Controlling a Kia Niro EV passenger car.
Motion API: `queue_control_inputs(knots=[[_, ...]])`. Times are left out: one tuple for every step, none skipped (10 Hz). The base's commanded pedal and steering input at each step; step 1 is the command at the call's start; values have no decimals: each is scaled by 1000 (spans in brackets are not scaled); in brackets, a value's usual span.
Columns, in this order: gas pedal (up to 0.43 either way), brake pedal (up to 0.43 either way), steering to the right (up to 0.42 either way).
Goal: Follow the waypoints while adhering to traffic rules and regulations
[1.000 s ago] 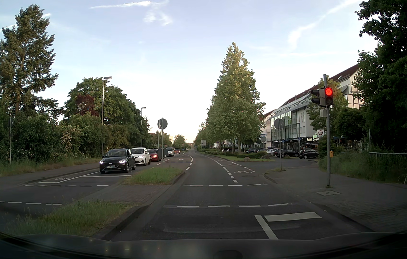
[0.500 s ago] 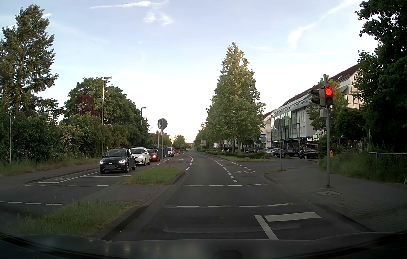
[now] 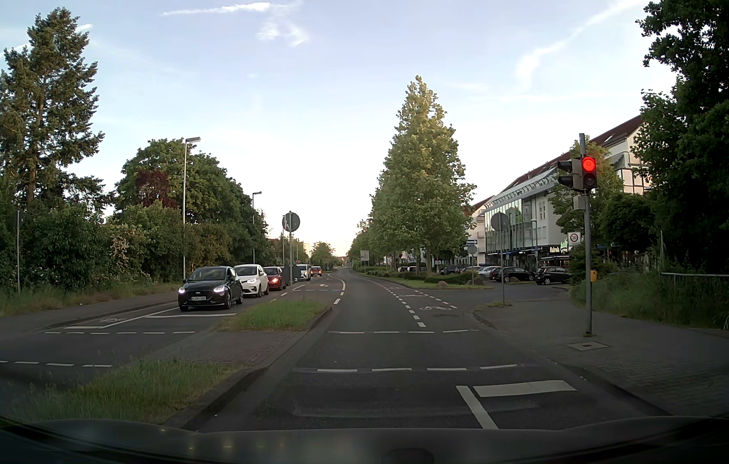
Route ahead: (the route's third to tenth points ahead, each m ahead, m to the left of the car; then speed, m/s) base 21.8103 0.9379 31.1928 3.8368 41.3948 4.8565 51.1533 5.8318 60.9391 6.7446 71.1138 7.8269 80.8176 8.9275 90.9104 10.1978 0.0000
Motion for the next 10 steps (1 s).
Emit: queue_control_inputs(knots=[[0,415,11],[0,415,11],[0,415,11],[0,415,11],[0,415,11],[0,415,11],[0,415,11],[0,415,11],[0,415,11],[0,415,11]])
